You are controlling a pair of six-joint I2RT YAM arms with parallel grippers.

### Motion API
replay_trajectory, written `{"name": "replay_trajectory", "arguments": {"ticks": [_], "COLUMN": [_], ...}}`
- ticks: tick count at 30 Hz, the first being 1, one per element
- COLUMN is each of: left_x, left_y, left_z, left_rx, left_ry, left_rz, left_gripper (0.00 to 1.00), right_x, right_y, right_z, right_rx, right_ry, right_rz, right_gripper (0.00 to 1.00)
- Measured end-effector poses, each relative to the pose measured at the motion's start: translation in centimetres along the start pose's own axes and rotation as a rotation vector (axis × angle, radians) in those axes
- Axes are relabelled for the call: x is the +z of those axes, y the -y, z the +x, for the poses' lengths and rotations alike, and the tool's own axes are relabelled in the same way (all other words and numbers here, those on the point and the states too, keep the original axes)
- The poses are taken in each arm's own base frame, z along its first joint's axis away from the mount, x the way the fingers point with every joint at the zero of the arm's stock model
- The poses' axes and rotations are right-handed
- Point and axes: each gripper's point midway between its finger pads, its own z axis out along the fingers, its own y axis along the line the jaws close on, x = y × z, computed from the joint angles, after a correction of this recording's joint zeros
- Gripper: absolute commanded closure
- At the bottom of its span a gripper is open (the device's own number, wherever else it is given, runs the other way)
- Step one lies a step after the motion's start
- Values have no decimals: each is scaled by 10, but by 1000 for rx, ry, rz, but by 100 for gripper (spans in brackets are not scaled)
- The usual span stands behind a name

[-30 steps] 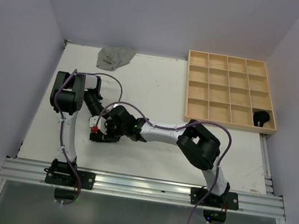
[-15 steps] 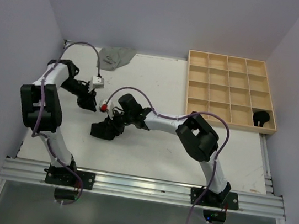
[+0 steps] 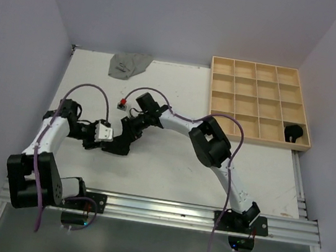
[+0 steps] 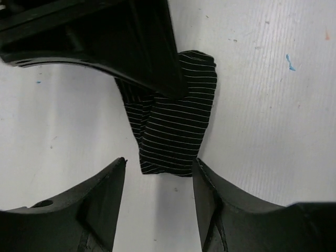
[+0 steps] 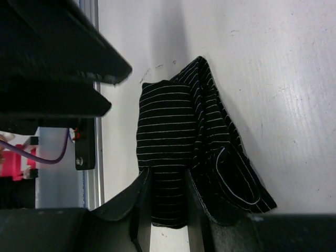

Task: Roll the underwear

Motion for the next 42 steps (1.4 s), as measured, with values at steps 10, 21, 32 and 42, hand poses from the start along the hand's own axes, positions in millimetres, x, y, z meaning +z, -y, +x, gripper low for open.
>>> {"name": "replay_trajectory", "arguments": {"ticks": [10, 21, 32, 42], "left_x": [43, 67, 79, 79], "left_y": [31, 24, 19, 13], "left_z": [7, 20, 7, -5], "left_rx": [228, 257, 95, -257], "left_ry": [-66, -144, -109, -125], "left_rz": [97, 167, 389, 641], "left_gripper": [40, 92, 97, 98], "right_x": [2, -6, -75, -187], "right_y": [3, 3, 15, -49], "right_z": [5, 8, 23, 7], "right_rx": [141, 193, 324, -69], "right_ry": [-22, -5, 118, 358], "right_rz": [-62, -63, 223, 550], "right_gripper": [100, 73, 36, 38]}}
